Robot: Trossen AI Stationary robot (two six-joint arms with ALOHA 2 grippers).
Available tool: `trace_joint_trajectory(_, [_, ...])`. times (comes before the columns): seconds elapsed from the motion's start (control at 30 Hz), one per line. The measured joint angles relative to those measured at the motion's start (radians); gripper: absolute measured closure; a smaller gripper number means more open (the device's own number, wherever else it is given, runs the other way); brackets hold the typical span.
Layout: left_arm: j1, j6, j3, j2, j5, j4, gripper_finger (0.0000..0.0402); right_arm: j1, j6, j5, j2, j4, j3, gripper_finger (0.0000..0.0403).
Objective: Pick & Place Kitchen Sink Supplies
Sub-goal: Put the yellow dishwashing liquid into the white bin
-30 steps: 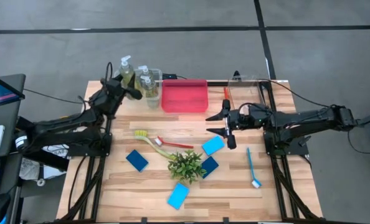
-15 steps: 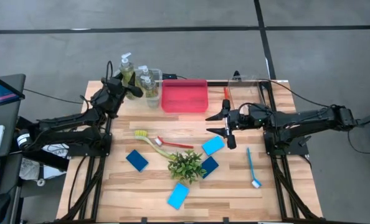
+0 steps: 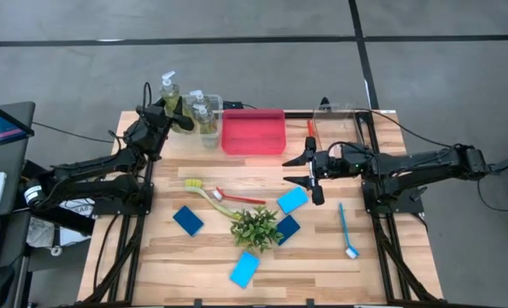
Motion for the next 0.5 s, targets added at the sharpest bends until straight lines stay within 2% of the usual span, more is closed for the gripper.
trace_joint_trajectory(0.17, [0.003,-0.029,0.0,0.0,0.01,-0.003,0.0175,0.0,-0.002,0.0,0.0,0.0,0.0,0.0219])
trace_joint_trajectory(0.3, [0.003,-0.056,0.0,0.009,0.06,-0.018,0.0175,0.0,-0.002,0.0,0.0,0.0,0.0,0.0222])
trace_joint_trajectory(0.5, [0.003,-0.082,0.0,0.065,0.065,-0.021,0.0175,0.0,-0.001,0.0,0.0,-0.003,0.0,0.0221])
